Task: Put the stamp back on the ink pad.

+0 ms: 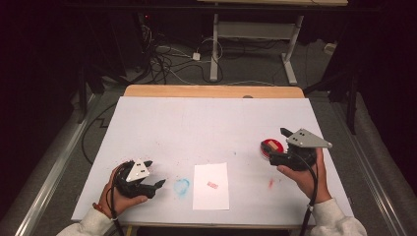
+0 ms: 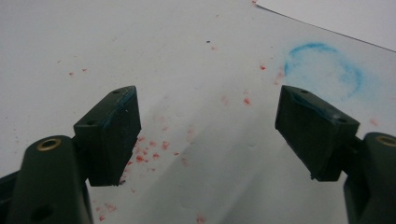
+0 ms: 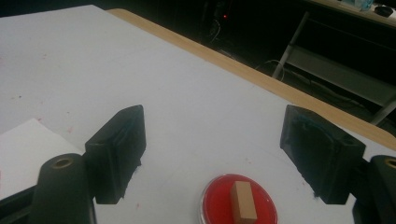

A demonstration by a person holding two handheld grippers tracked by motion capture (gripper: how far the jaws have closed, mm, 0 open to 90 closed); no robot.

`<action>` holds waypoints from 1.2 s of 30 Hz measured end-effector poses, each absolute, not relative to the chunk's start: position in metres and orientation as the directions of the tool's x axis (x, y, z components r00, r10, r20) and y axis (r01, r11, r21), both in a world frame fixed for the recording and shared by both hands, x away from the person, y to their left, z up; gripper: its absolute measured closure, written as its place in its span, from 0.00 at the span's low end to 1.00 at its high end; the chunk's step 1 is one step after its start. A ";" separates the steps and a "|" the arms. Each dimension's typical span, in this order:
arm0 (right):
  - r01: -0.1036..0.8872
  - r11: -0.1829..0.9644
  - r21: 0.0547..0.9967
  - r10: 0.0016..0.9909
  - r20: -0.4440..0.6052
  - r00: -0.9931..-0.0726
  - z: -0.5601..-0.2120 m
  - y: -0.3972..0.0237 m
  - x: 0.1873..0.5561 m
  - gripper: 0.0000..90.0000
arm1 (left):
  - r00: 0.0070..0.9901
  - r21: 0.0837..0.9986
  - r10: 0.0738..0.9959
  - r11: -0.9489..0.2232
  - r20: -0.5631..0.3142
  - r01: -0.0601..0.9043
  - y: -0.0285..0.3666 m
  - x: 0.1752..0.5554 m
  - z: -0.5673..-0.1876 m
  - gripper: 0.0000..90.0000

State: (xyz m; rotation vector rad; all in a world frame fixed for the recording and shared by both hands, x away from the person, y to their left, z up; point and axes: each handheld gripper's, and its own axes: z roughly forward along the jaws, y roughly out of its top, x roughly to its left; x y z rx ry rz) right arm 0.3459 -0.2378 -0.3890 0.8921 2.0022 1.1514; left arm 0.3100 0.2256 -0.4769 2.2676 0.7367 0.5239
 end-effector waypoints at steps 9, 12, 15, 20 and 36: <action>0.204 0.408 0.890 0.791 -0.233 -0.565 -0.387 -0.241 0.332 0.25 | 0.760 0.712 0.631 -0.606 0.159 0.354 0.225 0.310 -0.477 0.24; 0.192 0.423 0.885 0.787 -0.254 -0.562 -0.388 -0.242 0.327 0.25 | 0.760 0.712 0.630 -0.606 0.158 0.355 0.225 0.310 -0.477 0.24; 0.189 0.426 0.885 0.785 -0.257 -0.564 -0.390 -0.245 0.324 0.25 | 0.760 0.711 0.629 -0.608 0.160 0.353 0.225 0.310 -0.477 0.24; 0.183 0.440 0.879 0.777 -0.271 -0.568 -0.393 -0.249 0.318 0.26 | 0.759 0.712 0.631 -0.607 0.161 0.353 0.225 0.310 -0.477 0.24; 0.166 0.455 0.875 0.766 -0.289 -0.574 -0.409 -0.262 0.303 0.26 | 0.759 0.714 0.631 -0.605 0.161 0.352 0.225 0.309 -0.477 0.24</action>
